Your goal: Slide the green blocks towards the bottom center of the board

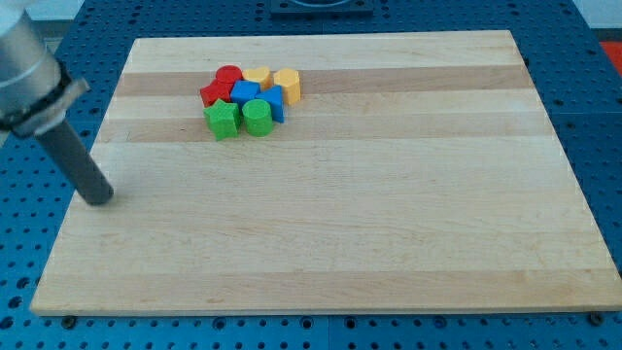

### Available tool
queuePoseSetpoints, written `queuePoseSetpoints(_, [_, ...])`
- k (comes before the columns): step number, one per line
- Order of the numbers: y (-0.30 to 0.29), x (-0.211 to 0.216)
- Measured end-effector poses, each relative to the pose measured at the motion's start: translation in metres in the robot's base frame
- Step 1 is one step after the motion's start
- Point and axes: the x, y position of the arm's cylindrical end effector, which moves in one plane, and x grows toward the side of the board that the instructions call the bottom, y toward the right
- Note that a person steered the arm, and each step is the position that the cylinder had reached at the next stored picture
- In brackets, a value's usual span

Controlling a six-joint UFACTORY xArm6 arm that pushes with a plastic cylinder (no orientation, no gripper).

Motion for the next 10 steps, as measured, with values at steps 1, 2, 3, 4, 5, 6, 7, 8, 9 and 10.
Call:
queuePoseSetpoints(1, [0.008, -0.055])
queuePoseSetpoints(2, [0.046, -0.081])
queuePoseSetpoints(3, [0.091, -0.09])
queuePoseSetpoints(4, [0.122, -0.093])
queuePoseSetpoints(5, [0.123, -0.093])
queuePoseSetpoints(6, [0.121, -0.11])
queuePoseSetpoints(7, [0.129, -0.139])
queuePoseSetpoints(8, [0.173, -0.135])
queuePoseSetpoints(9, [0.213, -0.09])
queuePoseSetpoints(10, [0.22, -0.057])
